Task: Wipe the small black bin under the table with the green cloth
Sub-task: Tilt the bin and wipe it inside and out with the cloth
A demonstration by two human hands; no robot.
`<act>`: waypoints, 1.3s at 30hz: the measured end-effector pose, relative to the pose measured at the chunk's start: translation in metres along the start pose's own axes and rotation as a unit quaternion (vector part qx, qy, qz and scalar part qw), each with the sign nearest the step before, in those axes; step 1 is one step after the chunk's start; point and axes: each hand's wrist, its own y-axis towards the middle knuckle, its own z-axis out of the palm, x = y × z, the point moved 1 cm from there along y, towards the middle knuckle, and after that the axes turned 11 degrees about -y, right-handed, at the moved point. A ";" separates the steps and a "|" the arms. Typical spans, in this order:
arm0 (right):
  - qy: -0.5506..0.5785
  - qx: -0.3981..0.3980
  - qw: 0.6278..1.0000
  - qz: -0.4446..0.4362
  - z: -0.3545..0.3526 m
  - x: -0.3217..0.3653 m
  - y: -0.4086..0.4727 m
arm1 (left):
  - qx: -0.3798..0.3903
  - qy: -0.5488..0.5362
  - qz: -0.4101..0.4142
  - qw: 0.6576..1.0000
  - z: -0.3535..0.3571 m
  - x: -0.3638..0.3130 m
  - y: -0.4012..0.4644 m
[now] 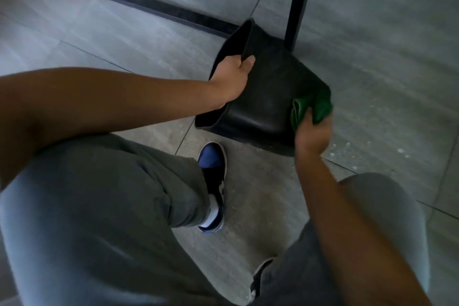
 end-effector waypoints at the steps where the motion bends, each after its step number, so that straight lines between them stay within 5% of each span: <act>1: 0.011 0.002 1.000 -0.024 0.005 -0.007 -0.018 | 0.008 0.007 0.004 1.000 -0.001 -0.002 -0.001; 4: 0.048 0.005 0.995 -0.084 0.010 -0.002 -0.047 | 0.016 0.018 0.005 1.000 0.003 -0.010 0.002; 9: 0.078 0.046 0.992 0.092 -0.007 -0.007 0.028 | 0.043 0.013 0.012 0.999 0.016 -0.017 0.003; 12: 0.114 0.052 0.992 -0.020 -0.005 0.021 -0.025 | 0.026 0.010 0.027 0.999 0.019 -0.017 0.006; 15: 0.200 0.096 0.966 -0.134 0.006 0.054 -0.072 | 0.021 -0.016 0.026 0.999 0.022 -0.019 0.006; 20: 0.431 0.073 0.899 0.002 0.003 0.097 -0.058 | 0.023 -0.057 0.022 0.998 0.019 -0.018 0.004; 23: 0.480 0.072 0.874 0.006 0.003 0.126 -0.035 | 0.029 -0.033 0.034 0.998 0.024 -0.022 0.002; 29: 0.359 0.053 0.929 -0.064 0.021 0.159 0.011 | 0.023 0.048 0.054 0.997 0.016 -0.015 0.004; 39: 0.204 -0.021 0.978 0.045 0.006 -0.006 0.049 | 0.037 -0.017 0.033 0.999 0.002 -0.010 -0.003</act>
